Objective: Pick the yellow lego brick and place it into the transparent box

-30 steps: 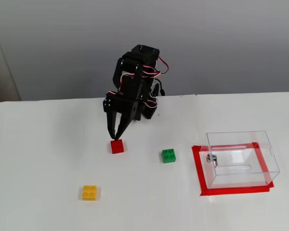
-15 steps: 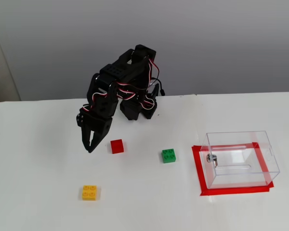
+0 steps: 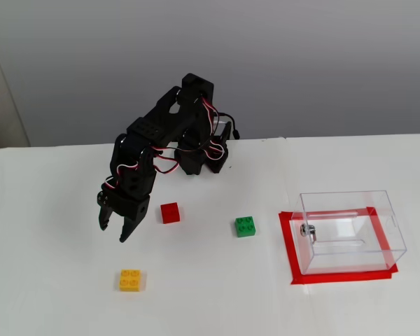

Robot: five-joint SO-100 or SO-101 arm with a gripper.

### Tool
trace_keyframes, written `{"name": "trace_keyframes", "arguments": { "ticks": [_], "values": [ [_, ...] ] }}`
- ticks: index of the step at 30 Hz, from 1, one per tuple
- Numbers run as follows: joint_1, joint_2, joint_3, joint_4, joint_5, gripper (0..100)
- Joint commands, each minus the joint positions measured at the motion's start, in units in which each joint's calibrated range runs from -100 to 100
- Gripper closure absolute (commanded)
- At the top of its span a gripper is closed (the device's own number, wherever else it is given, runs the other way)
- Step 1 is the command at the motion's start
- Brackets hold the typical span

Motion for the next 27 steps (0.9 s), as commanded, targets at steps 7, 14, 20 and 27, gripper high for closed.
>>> {"name": "trace_keyframes", "arguments": {
  "ticks": [7, 14, 20, 27],
  "values": [
    [-5.8, 1.3, -2.2, 1.0, -10.6, 74],
    [-8.7, 1.3, -2.2, 1.0, -23.3, 74],
    [-8.7, 1.4, -2.7, 2.9, -32.7, 74],
    [-8.1, 1.4, -4.8, 3.1, -34.9, 75]
  ]
}}
